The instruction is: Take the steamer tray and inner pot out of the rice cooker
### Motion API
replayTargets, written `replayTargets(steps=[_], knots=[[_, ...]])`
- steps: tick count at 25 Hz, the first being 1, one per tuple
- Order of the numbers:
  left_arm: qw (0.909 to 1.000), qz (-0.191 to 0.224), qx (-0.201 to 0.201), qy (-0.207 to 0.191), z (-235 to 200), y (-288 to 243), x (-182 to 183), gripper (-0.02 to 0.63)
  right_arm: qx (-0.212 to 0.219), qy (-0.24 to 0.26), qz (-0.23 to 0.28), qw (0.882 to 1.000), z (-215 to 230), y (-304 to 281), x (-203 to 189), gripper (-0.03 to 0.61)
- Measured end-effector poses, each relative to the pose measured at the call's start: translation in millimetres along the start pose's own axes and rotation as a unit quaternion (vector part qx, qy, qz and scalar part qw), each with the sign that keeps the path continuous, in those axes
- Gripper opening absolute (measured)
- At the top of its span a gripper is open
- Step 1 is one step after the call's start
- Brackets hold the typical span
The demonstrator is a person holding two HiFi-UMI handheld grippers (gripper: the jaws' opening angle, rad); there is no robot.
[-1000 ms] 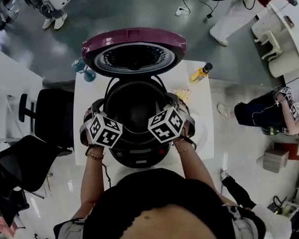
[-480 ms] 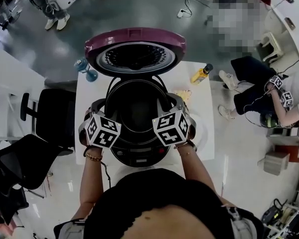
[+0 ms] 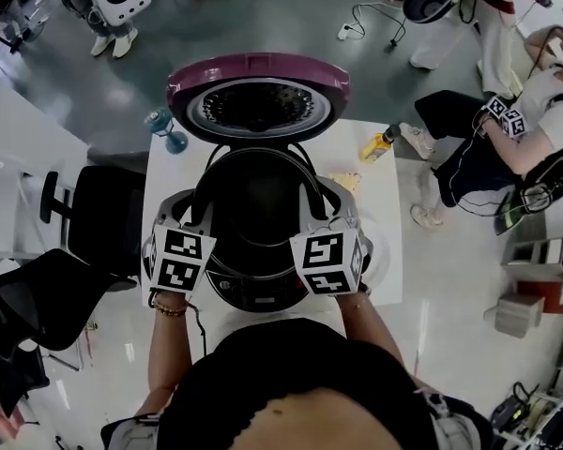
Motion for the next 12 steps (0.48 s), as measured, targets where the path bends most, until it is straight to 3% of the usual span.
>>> replayTargets(steps=[12], knots=[[0.9966, 0.064, 0.004, 0.052, 10, 46, 4, 0.072, -0.031, 0.003, 0.091, 0.995, 2, 59, 37, 0.021]])
Point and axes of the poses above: the fingertips, and each gripper's own axes: y backward along the fingers, z to its right, x out of its top, the point moved 5 cm from there along y, backward along the fingers, and after that the axes turned 13 degrees about y, right-handed, at the moved point
